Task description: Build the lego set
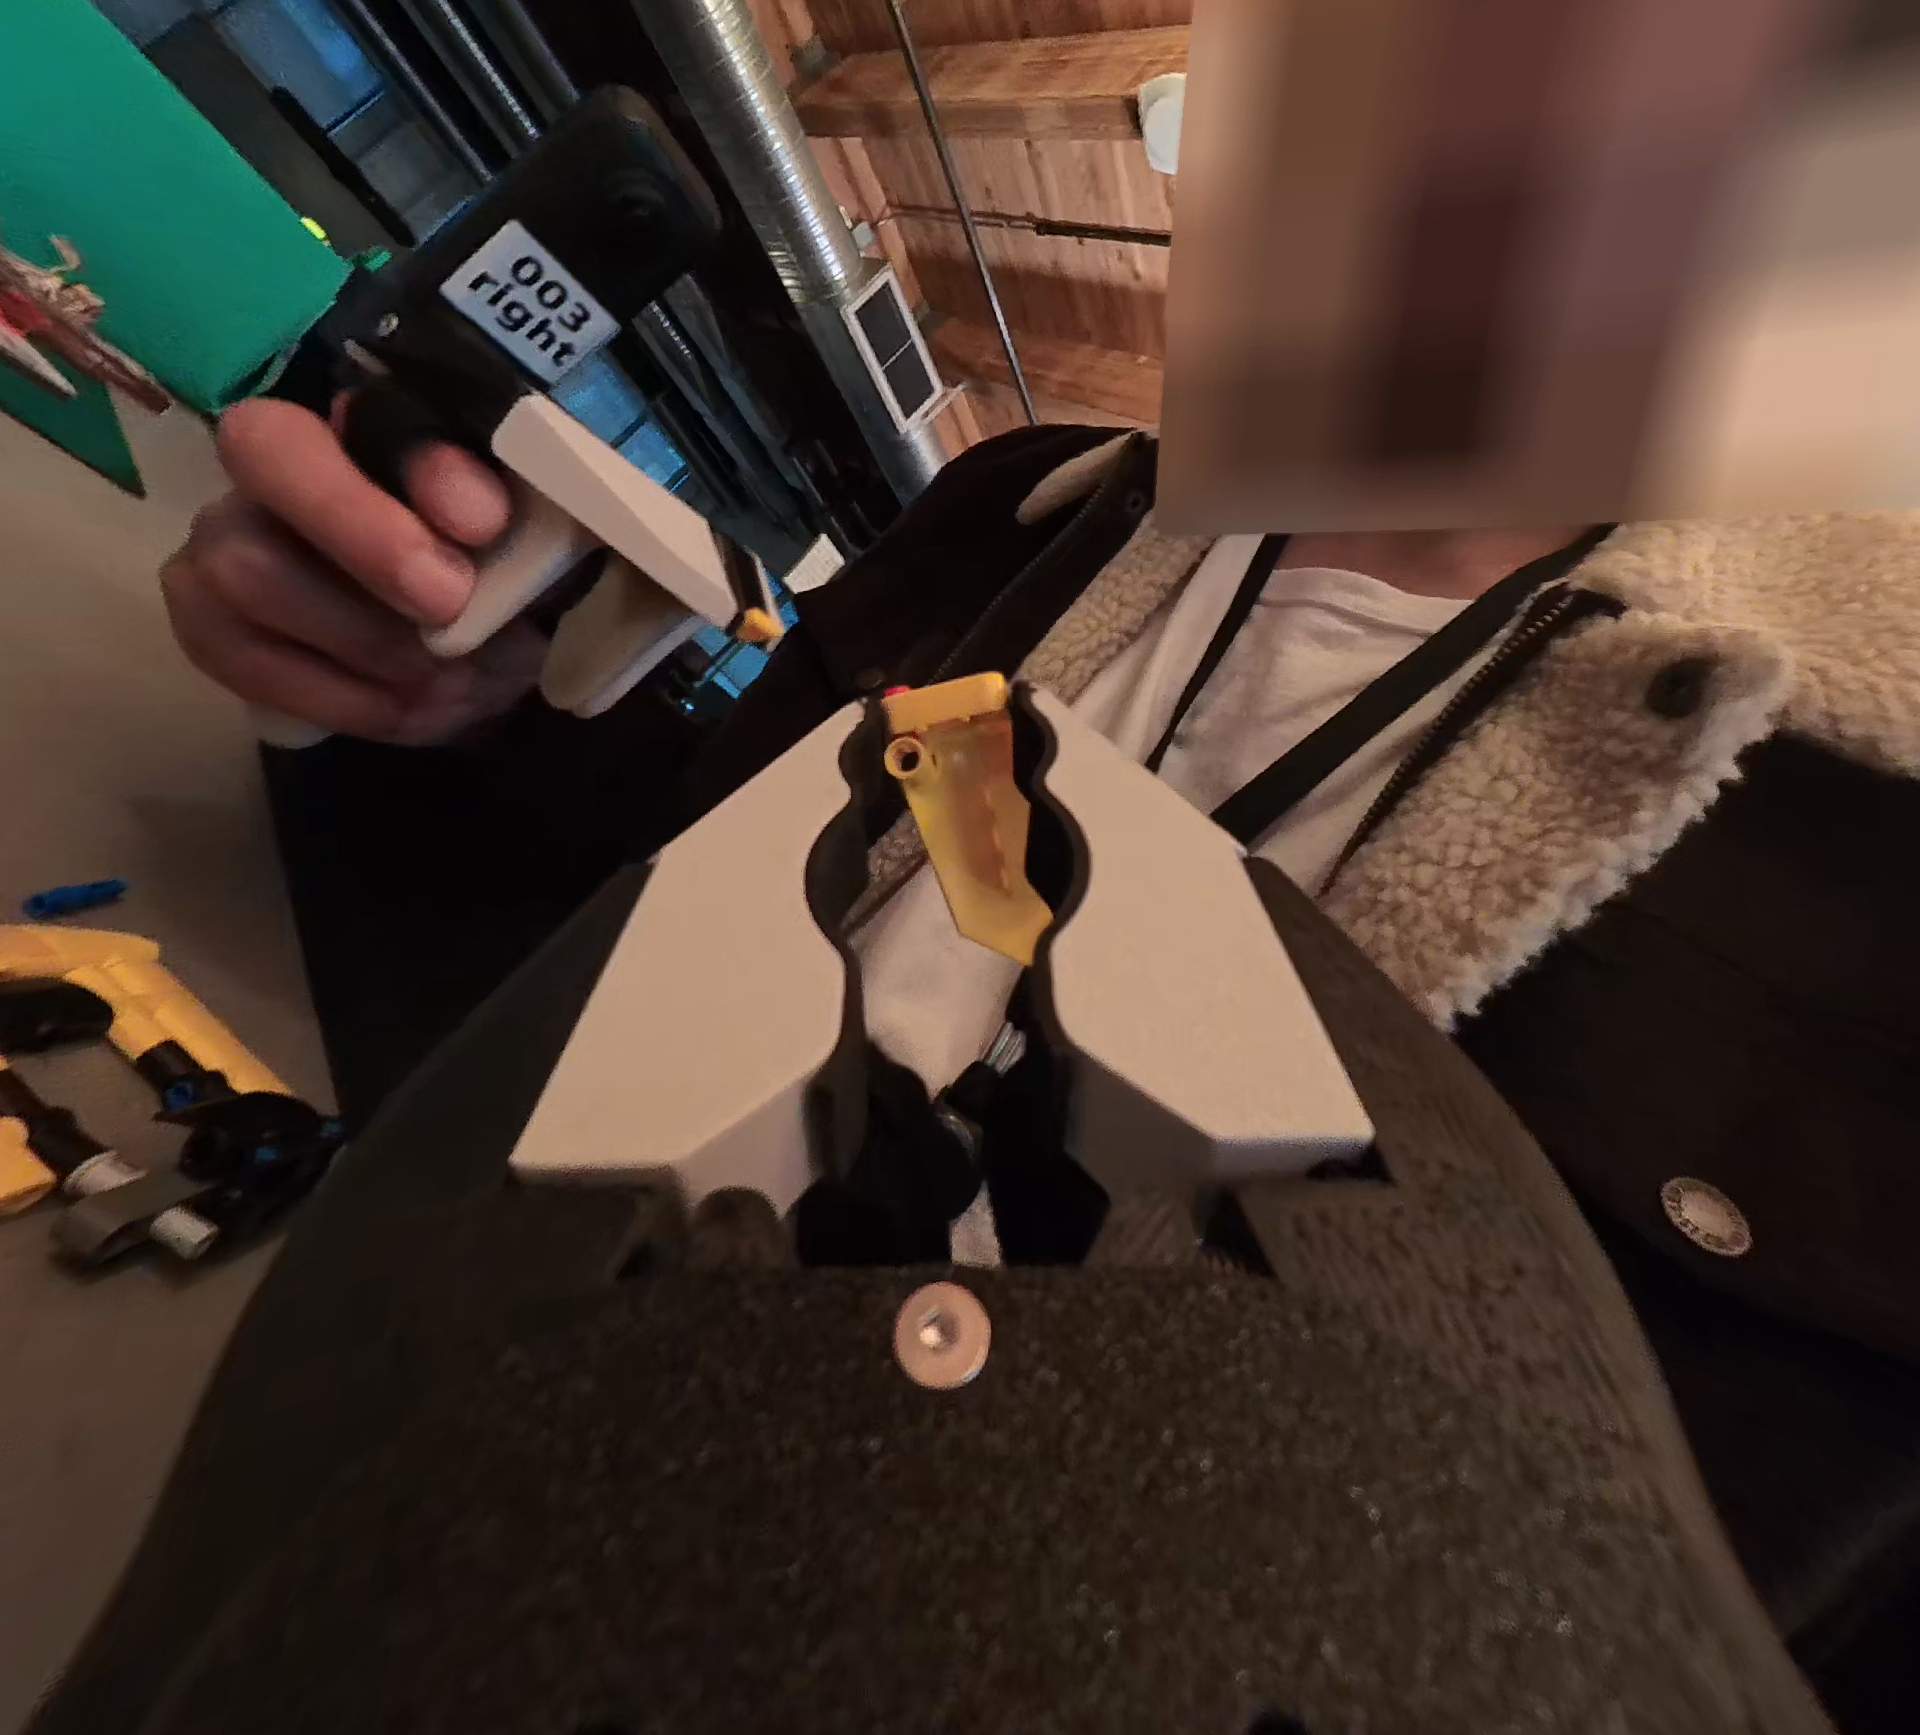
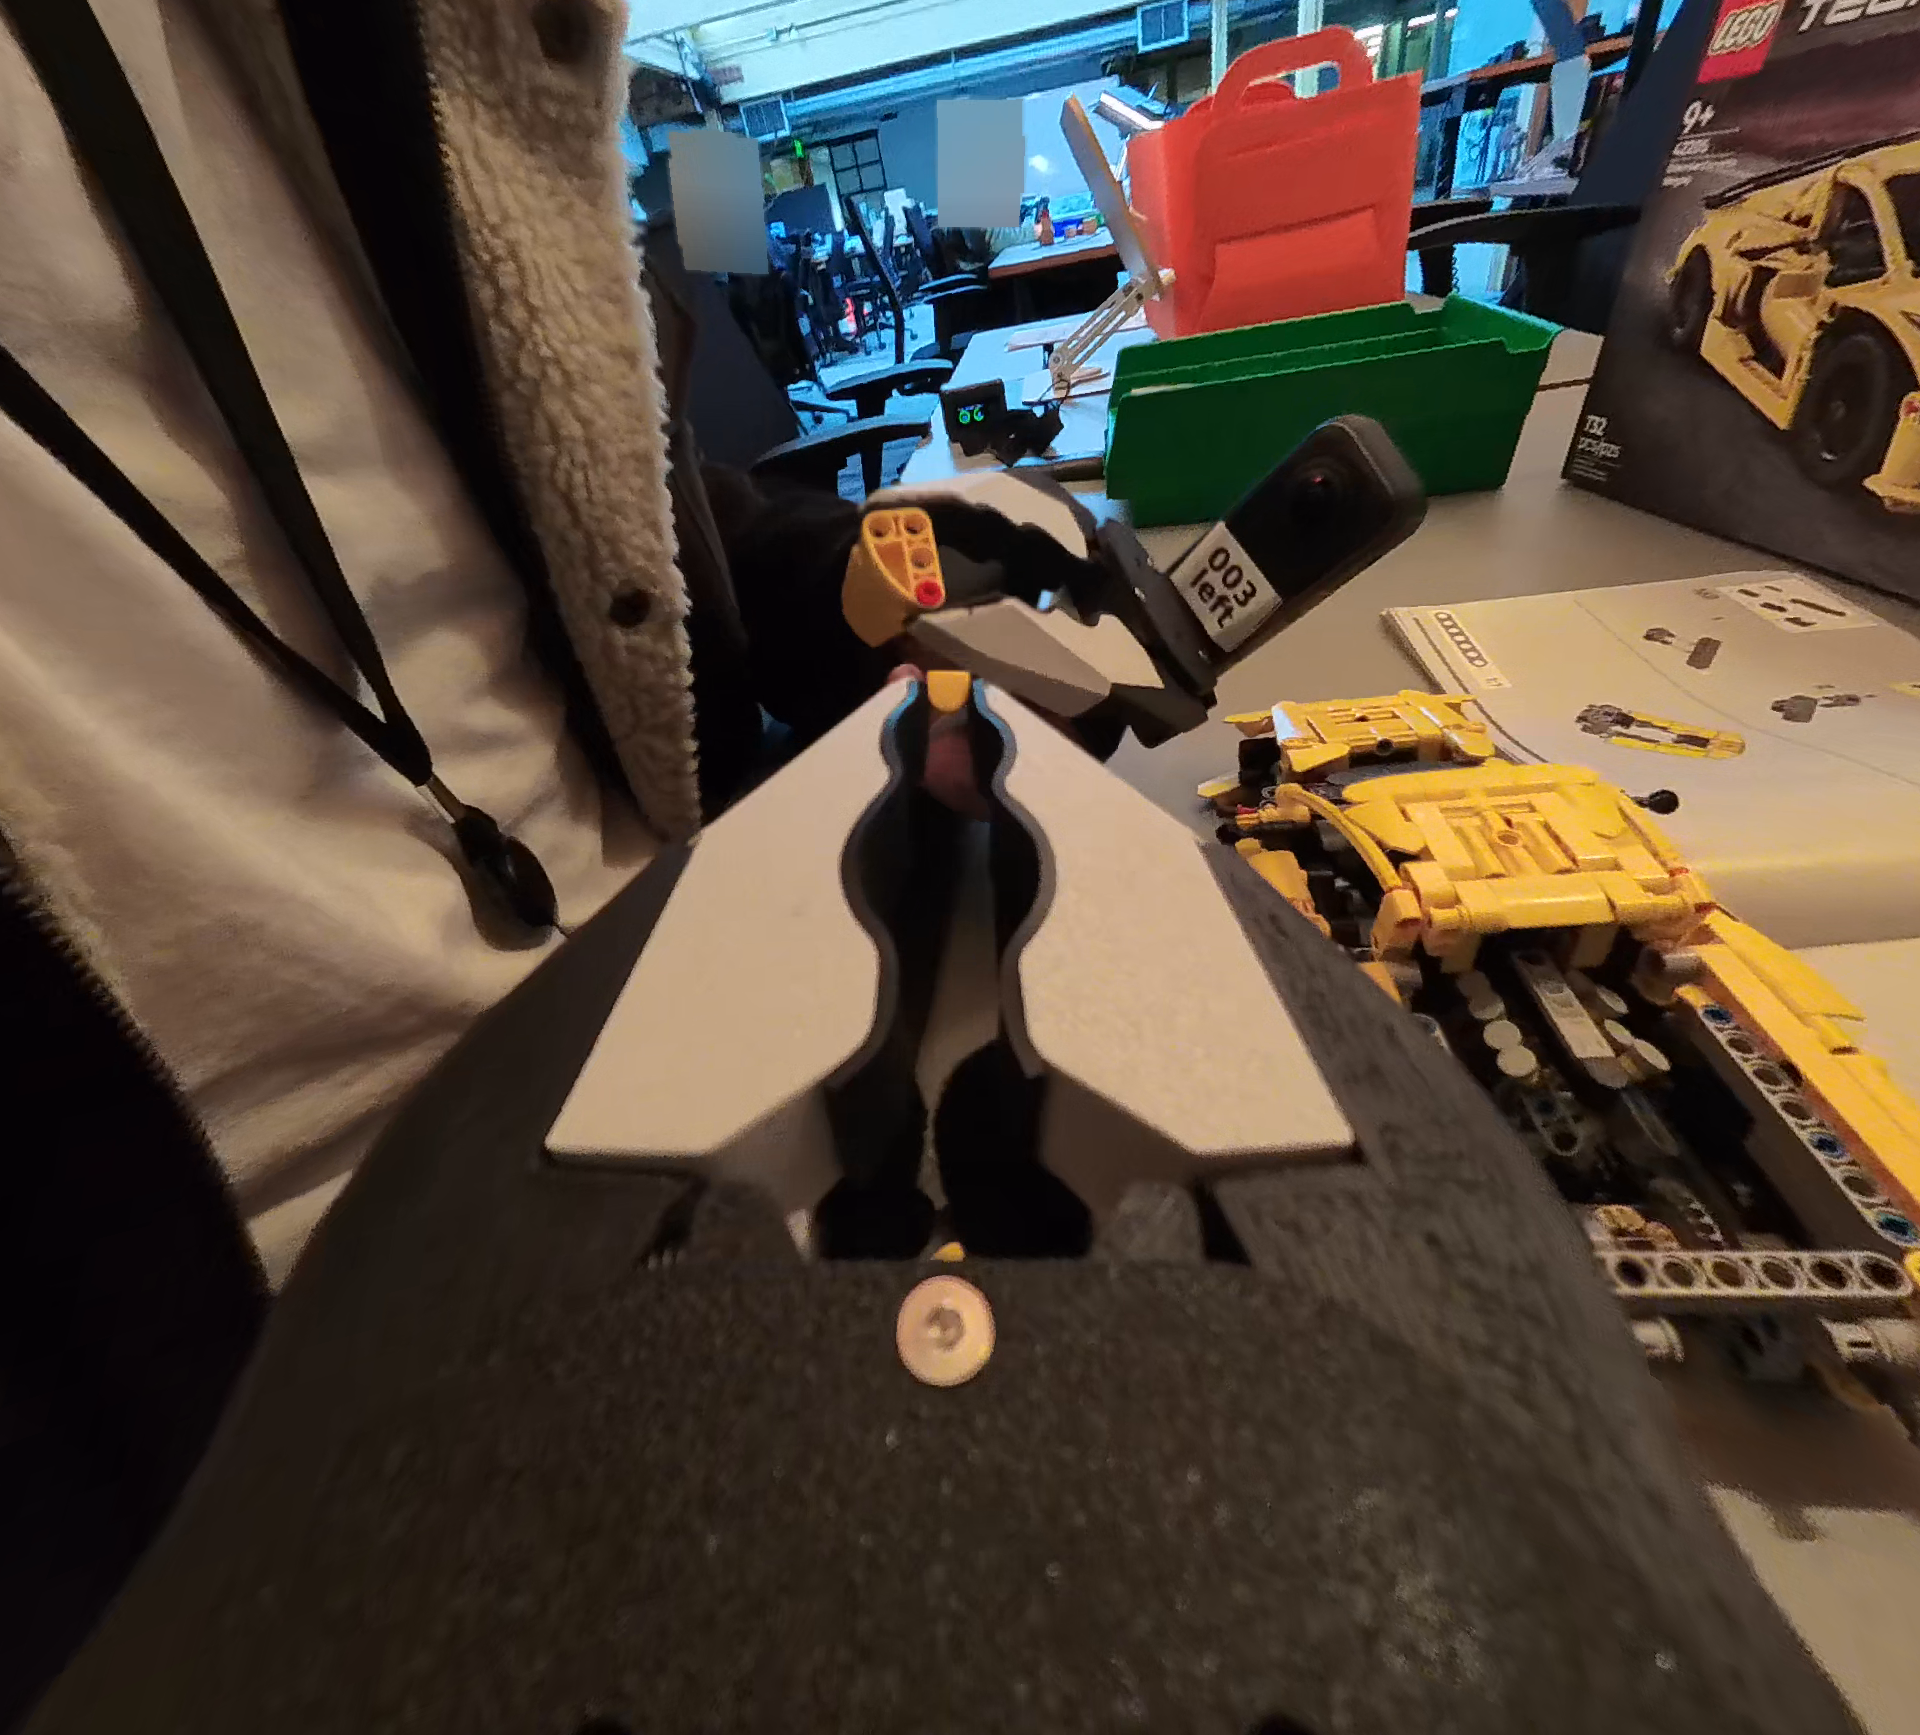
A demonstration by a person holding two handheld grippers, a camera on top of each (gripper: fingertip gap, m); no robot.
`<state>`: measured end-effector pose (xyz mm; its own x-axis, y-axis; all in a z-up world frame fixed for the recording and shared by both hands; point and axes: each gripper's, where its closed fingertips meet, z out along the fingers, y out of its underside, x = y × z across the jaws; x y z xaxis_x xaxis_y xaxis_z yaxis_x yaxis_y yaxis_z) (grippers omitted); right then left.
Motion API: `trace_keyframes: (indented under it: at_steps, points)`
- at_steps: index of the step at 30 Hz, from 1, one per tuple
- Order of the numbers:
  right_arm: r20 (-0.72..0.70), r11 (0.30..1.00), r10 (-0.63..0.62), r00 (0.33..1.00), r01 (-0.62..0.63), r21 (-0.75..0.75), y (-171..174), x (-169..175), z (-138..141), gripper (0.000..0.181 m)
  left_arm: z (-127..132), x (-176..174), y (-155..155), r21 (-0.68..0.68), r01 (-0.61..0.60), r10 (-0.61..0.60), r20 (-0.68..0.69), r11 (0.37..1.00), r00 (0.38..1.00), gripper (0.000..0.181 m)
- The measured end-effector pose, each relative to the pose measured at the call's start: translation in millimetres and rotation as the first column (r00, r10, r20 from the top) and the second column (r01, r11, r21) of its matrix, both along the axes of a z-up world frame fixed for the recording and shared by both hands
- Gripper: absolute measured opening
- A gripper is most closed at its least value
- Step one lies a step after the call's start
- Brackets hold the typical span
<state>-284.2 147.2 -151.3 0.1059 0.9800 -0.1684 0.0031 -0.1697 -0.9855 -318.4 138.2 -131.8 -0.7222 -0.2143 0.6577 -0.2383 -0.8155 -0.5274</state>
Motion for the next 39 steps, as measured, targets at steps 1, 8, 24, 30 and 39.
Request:
trace_keyframes:
  at_steps: [1,8,24,30,39]
  points:
    - [0.011,1.0,-0.004,1.0,0.004,0.01,1,-1,-1,0.007,2,-1,0,-0.001,0.001,-0.001,0.012,1.0,1.0,0.024]
    - [0.03,0.999,0.023,0.999,-0.024,0.043,-1,-10,1,0.007,0,0,-7,0.024,0.02,-0.02,0.008,1.0,1.0,0.024]
    - [-0.019,1.0,0.006,1.0,-0.006,0.001,1,-9,5,0.007,0,0,-5,0.023,0.015,-0.015,0.011,1.0,1.0,0.024]
    - [-0.008,1.0,0.015,1.0,-0.015,-0.01,0,-13,2,0.007,-3,1,-11,0.05,0.023,-0.023,0.0,0.999,1.0,0.024]
    - [-0.018,1.0,0.028,0.999,-0.028,-0.013,0,-15,3,0.007,6,-6,-7,0.016,0.028,-0.028,0.053,0.999,0.998,0.024]
